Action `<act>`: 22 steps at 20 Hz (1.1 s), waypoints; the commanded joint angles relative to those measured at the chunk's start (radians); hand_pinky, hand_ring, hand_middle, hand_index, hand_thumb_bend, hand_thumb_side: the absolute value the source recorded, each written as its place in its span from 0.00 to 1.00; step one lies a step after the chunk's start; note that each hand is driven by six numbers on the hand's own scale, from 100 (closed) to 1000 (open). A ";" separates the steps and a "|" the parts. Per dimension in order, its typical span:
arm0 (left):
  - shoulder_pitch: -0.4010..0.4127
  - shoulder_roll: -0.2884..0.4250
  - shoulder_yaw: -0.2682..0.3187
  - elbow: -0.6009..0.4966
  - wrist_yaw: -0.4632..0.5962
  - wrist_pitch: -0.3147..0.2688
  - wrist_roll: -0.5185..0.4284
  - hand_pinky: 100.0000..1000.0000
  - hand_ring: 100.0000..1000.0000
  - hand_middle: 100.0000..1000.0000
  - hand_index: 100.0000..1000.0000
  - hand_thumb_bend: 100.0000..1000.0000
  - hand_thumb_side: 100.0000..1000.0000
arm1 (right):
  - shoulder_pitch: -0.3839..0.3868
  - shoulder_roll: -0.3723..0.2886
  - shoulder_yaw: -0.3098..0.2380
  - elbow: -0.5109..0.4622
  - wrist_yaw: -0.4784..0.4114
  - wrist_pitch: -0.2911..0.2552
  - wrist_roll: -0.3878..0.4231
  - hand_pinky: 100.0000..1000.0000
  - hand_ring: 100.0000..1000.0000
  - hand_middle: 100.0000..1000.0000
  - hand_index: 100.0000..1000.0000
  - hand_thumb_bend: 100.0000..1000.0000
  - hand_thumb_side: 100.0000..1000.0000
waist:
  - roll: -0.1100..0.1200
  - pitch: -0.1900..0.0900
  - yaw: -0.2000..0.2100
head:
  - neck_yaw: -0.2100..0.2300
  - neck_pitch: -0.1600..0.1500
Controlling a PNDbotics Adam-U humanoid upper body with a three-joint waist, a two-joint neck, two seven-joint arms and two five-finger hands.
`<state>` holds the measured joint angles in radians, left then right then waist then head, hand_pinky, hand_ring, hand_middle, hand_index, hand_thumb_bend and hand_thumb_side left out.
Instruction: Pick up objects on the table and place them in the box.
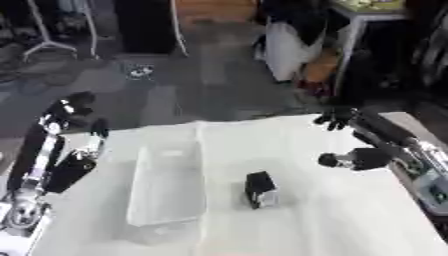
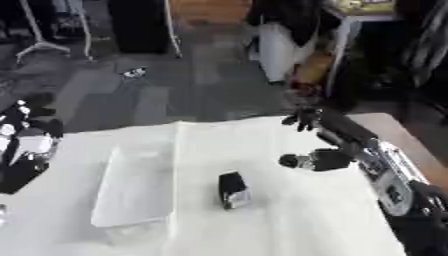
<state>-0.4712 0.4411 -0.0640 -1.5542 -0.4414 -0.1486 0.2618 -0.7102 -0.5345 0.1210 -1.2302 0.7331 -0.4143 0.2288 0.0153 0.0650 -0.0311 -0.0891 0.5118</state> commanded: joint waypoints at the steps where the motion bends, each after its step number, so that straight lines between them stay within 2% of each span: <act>1: -0.018 0.028 0.002 -0.010 -0.004 0.000 -0.001 0.61 0.74 0.83 0.86 0.00 0.84 | -0.024 -0.029 -0.006 -0.006 0.006 -0.002 0.001 0.58 0.61 0.70 0.82 0.78 1.00 | -0.001 -0.018 0.000 | -0.007 -0.007; 4: -0.017 0.028 0.002 -0.010 -0.003 0.001 -0.001 0.61 0.73 0.83 0.86 0.00 0.84 | -0.028 -0.029 -0.005 -0.001 0.010 -0.004 0.006 0.59 0.62 0.71 0.82 0.80 1.00 | 0.000 -0.017 0.000 | -0.006 -0.007; 5: -0.016 0.029 0.001 -0.010 -0.003 0.000 -0.002 0.61 0.74 0.83 0.86 0.00 0.84 | -0.031 -0.030 -0.004 0.002 0.012 -0.006 0.009 0.64 0.66 0.71 0.82 0.86 1.00 | 0.000 -0.018 0.001 | -0.010 -0.004; 6: -0.016 0.032 -0.004 -0.010 -0.003 -0.001 -0.006 0.61 0.73 0.83 0.86 0.00 0.85 | -0.045 -0.043 0.009 0.016 0.020 -0.014 0.018 0.65 0.66 0.68 0.82 0.87 1.00 | -0.002 -0.020 0.006 | -0.021 0.002; 9: -0.015 0.034 -0.007 -0.010 0.000 -0.002 -0.011 0.61 0.73 0.83 0.86 0.00 0.85 | -0.114 -0.077 0.073 0.079 0.063 -0.057 0.061 0.66 0.66 0.66 0.82 0.87 1.00 | -0.002 -0.020 0.010 | -0.028 0.006; 10: -0.014 0.035 -0.005 -0.010 0.000 -0.001 -0.010 0.61 0.74 0.83 0.86 0.00 0.85 | -0.133 -0.076 0.084 0.098 0.075 -0.069 0.073 0.65 0.66 0.70 0.82 0.87 1.00 | 0.000 -0.019 0.006 | -0.026 0.005; 11: -0.013 0.036 -0.005 -0.010 0.001 -0.001 -0.010 0.61 0.73 0.83 0.86 0.00 0.85 | -0.148 -0.076 0.090 0.112 0.083 -0.080 0.087 0.68 0.67 0.62 0.81 0.84 1.00 | -0.001 -0.019 0.006 | -0.026 0.006; 12: -0.014 0.036 -0.009 -0.011 0.001 -0.002 -0.012 0.61 0.73 0.83 0.86 0.00 0.85 | -0.168 -0.082 0.103 0.130 0.095 -0.095 0.102 0.69 0.67 0.61 0.82 0.83 1.00 | -0.002 -0.017 0.011 | -0.031 -0.002; 13: -0.016 0.033 -0.013 -0.011 0.002 -0.003 -0.016 0.61 0.73 0.83 0.86 0.00 0.85 | -0.193 -0.086 0.125 0.155 0.110 -0.112 0.119 0.71 0.69 0.64 0.82 0.80 1.00 | 0.000 -0.016 0.017 | -0.034 -0.008; 15: -0.014 0.033 -0.013 -0.011 0.003 -0.002 -0.016 0.61 0.73 0.83 0.86 0.00 0.85 | -0.214 -0.084 0.143 0.182 0.123 -0.127 0.133 0.71 0.69 0.66 0.82 0.79 1.00 | 0.002 -0.017 0.018 | -0.031 -0.007; 16: -0.015 0.032 -0.015 -0.011 0.003 -0.003 -0.018 0.61 0.73 0.83 0.86 0.00 0.85 | -0.231 -0.087 0.160 0.196 0.133 -0.140 0.143 0.68 0.66 0.63 0.81 0.86 1.00 | 0.002 -0.017 0.021 | -0.034 -0.008; 18: -0.013 0.036 -0.010 -0.011 0.003 -0.001 -0.015 0.61 0.73 0.83 0.86 0.00 0.85 | -0.240 -0.081 0.141 0.209 0.127 -0.162 0.166 0.69 0.67 0.61 0.82 0.83 1.00 | 0.000 -0.016 0.010 | -0.030 -0.009; 19: -0.014 0.036 -0.011 -0.011 0.003 -0.002 -0.015 0.61 0.73 0.83 0.86 0.00 0.85 | -0.246 -0.079 0.129 0.218 0.130 -0.175 0.181 0.72 0.69 0.67 0.82 0.79 1.00 | 0.001 -0.015 0.012 | -0.029 -0.011; 20: -0.015 0.034 -0.013 -0.011 0.004 -0.002 -0.017 0.61 0.73 0.83 0.86 0.00 0.85 | -0.258 -0.080 0.129 0.229 0.140 -0.188 0.197 0.70 0.68 0.63 0.82 0.81 1.00 | 0.003 -0.015 0.017 | -0.031 -0.012; 21: -0.015 0.033 -0.014 -0.011 0.004 -0.002 -0.018 0.61 0.73 0.83 0.86 0.00 0.85 | -0.270 -0.079 0.131 0.239 0.153 -0.201 0.214 0.72 0.69 0.68 0.82 0.80 1.00 | 0.004 -0.015 0.020 | -0.031 -0.012; 22: -0.015 0.033 -0.015 -0.011 0.005 -0.002 -0.019 0.61 0.73 0.83 0.86 0.00 0.85 | -0.285 -0.077 0.137 0.248 0.168 -0.215 0.230 0.71 0.69 0.66 0.82 0.79 1.00 | 0.005 -0.015 0.022 | -0.030 -0.012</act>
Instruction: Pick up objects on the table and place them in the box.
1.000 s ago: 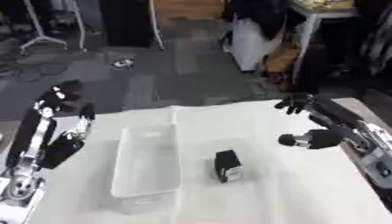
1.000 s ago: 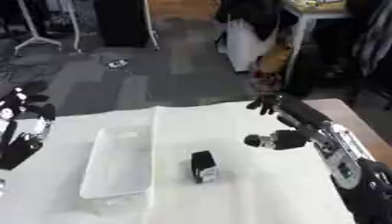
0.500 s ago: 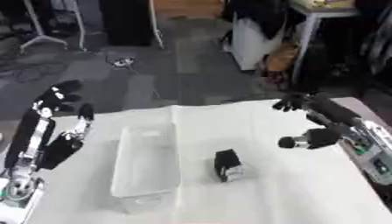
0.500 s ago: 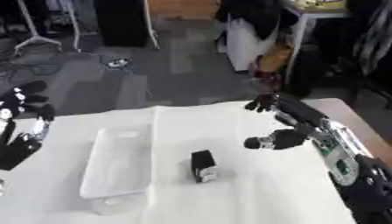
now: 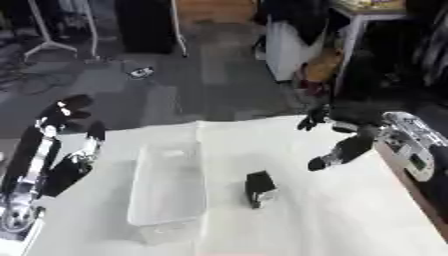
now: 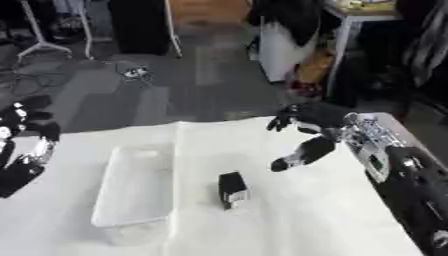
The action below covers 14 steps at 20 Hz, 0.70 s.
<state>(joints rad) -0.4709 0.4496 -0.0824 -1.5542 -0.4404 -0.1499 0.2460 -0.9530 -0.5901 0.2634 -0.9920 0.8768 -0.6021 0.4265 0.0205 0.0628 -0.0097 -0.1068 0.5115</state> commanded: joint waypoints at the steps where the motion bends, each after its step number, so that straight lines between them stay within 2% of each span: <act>1: -0.015 0.024 0.004 -0.012 0.004 -0.001 -0.003 0.61 0.73 0.83 0.86 0.00 0.85 | -0.050 -0.019 -0.009 0.019 0.040 -0.042 0.045 0.73 0.69 0.68 0.83 0.81 1.00 | 0.001 -0.013 0.000 | -0.012 -0.013; 6: -0.015 0.025 0.003 -0.013 0.005 0.000 -0.004 0.61 0.73 0.83 0.86 0.00 0.85 | -0.069 -0.003 -0.032 0.059 0.106 -0.099 0.062 0.72 0.69 0.68 0.82 0.80 1.00 | 0.001 -0.013 0.003 | -0.009 -0.012; 10: -0.016 0.025 0.003 -0.013 0.005 0.000 -0.004 0.61 0.73 0.83 0.86 0.00 0.85 | -0.075 0.006 -0.038 0.085 0.131 -0.120 0.055 0.73 0.70 0.67 0.84 0.82 1.00 | 0.000 -0.012 0.005 | -0.008 -0.012; 14: -0.017 0.026 0.001 -0.015 0.004 0.000 -0.005 0.61 0.73 0.83 0.86 0.00 0.85 | -0.083 0.023 -0.032 0.108 0.127 -0.137 0.069 0.74 0.71 0.67 0.85 0.83 1.00 | -0.003 -0.010 0.009 | -0.036 -0.022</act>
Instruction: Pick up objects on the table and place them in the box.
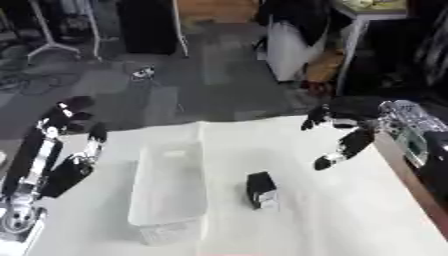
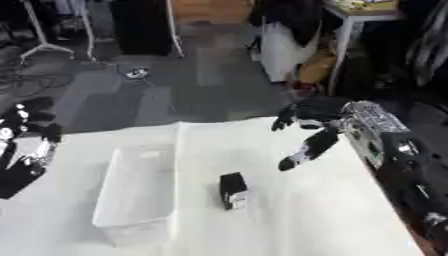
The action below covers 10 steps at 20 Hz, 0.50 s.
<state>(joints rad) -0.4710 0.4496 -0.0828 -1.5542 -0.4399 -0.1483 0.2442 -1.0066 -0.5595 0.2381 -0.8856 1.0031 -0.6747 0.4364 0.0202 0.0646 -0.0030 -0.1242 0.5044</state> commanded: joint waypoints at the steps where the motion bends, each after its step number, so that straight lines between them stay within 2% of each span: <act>1: -0.017 0.027 0.001 -0.015 0.004 -0.001 -0.003 0.61 0.73 0.83 0.86 0.00 0.85 | -0.031 -0.005 -0.007 0.005 -0.001 -0.066 0.062 0.74 0.71 0.67 0.85 0.84 1.00 | -0.003 -0.012 0.003 | -0.031 -0.019; 10: -0.015 0.027 0.001 -0.017 0.004 0.001 -0.003 0.61 0.73 0.83 0.86 0.00 0.85 | -0.027 0.009 -0.004 0.013 -0.001 -0.075 0.079 0.75 0.71 0.68 0.85 0.86 1.00 | -0.001 -0.011 0.005 | -0.001 -0.016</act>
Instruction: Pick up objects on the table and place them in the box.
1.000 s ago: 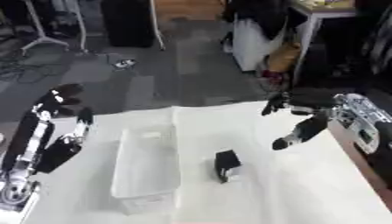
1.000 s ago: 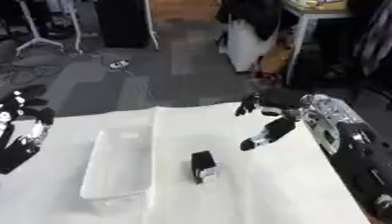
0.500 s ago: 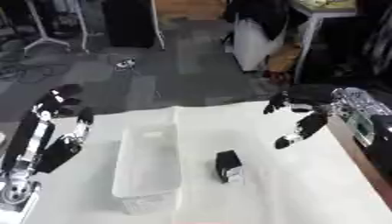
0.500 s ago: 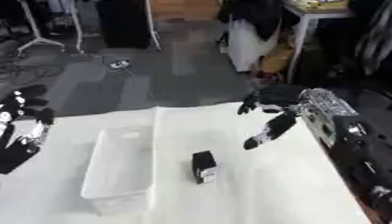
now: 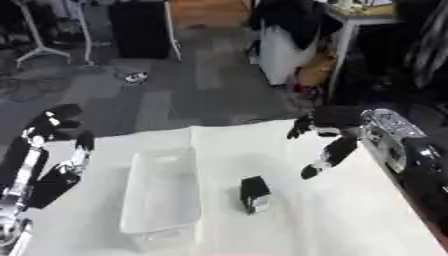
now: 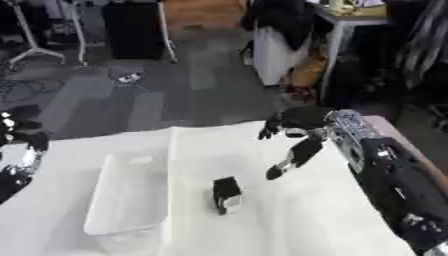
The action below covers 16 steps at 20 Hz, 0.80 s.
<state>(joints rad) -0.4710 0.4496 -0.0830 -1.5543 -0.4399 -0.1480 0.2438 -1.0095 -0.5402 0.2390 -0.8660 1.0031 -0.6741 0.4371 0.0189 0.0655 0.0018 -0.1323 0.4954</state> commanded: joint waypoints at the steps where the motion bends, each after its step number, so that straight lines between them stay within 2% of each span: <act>1: -0.015 0.027 0.001 -0.017 0.004 0.000 -0.003 0.61 0.73 0.83 0.86 0.00 0.85 | -0.024 -0.010 -0.005 -0.007 -0.001 -0.076 0.078 0.75 0.71 0.68 0.85 0.86 1.00 | 0.000 -0.012 0.001 | 0.007 -0.007; 6: -0.015 0.027 0.001 -0.018 0.004 0.001 -0.003 0.61 0.73 0.83 0.86 0.00 0.85 | -0.016 -0.004 -0.003 -0.005 0.000 -0.074 0.072 0.75 0.71 0.67 0.84 0.86 1.00 | 0.001 -0.012 0.002 | 0.012 -0.002; 7: -0.015 0.027 0.001 -0.018 0.004 0.001 -0.003 0.61 0.73 0.83 0.86 0.00 0.85 | -0.015 -0.003 -0.004 -0.006 -0.001 -0.074 0.069 0.74 0.68 0.62 0.84 0.88 1.00 | 0.001 -0.012 0.003 | 0.013 -0.001; 11: -0.011 0.027 0.002 -0.019 0.005 0.002 -0.002 0.61 0.73 0.83 0.86 0.00 0.85 | -0.009 0.013 -0.005 0.025 -0.034 -0.066 0.032 0.74 0.68 0.62 0.84 0.88 1.00 | 0.002 -0.010 0.007 | 0.019 -0.001; 16: -0.012 0.027 0.000 -0.021 0.006 0.002 -0.002 0.61 0.73 0.83 0.86 0.00 0.85 | 0.004 0.035 -0.005 0.045 -0.035 -0.064 0.021 0.74 0.68 0.62 0.84 0.88 1.00 | 0.004 -0.007 0.011 | 0.021 -0.003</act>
<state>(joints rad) -0.4709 0.4497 -0.0832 -1.5548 -0.4392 -0.1456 0.2417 -0.9960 -0.4959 0.2389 -0.8174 0.9717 -0.6929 0.4183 0.0226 0.0714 0.0103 -0.1224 0.4958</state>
